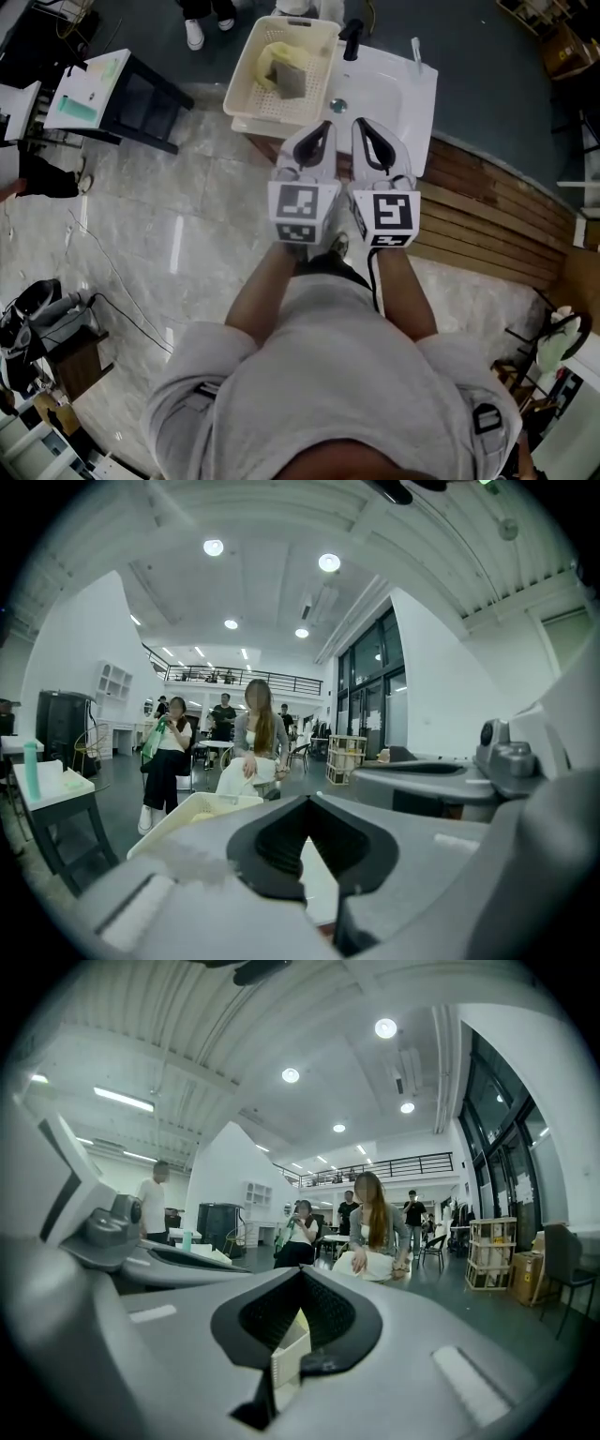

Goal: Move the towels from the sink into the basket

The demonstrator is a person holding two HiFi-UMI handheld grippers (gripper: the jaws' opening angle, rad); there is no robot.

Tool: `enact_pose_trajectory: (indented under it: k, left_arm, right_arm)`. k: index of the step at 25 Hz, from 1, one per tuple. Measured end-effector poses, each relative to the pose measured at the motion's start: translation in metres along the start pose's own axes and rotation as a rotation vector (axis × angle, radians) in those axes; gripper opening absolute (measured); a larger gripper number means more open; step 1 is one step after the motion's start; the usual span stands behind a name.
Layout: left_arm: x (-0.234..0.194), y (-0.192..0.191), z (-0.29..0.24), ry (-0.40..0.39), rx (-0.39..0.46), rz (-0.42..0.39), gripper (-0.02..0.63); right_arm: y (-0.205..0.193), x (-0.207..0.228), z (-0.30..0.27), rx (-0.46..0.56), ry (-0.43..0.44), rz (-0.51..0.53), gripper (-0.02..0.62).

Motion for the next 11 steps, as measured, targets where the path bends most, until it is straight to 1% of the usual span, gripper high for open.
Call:
enact_pose_trajectory:
  k: [11]
  left_arm:
    - [0.011, 0.0, 0.007, -0.01, 0.001, -0.015, 0.02]
  right_arm:
    - [0.0, -0.001, 0.012, 0.007, 0.003, 0.003, 0.005]
Point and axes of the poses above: the fingertips, and each gripper's own axes: z backward along the fingers, x to its right, y out of its top, the point moved 3 cm from there along z, backward along the fingers, and after that the axes turned 14 degrees about -x, right-handed, at the moved point
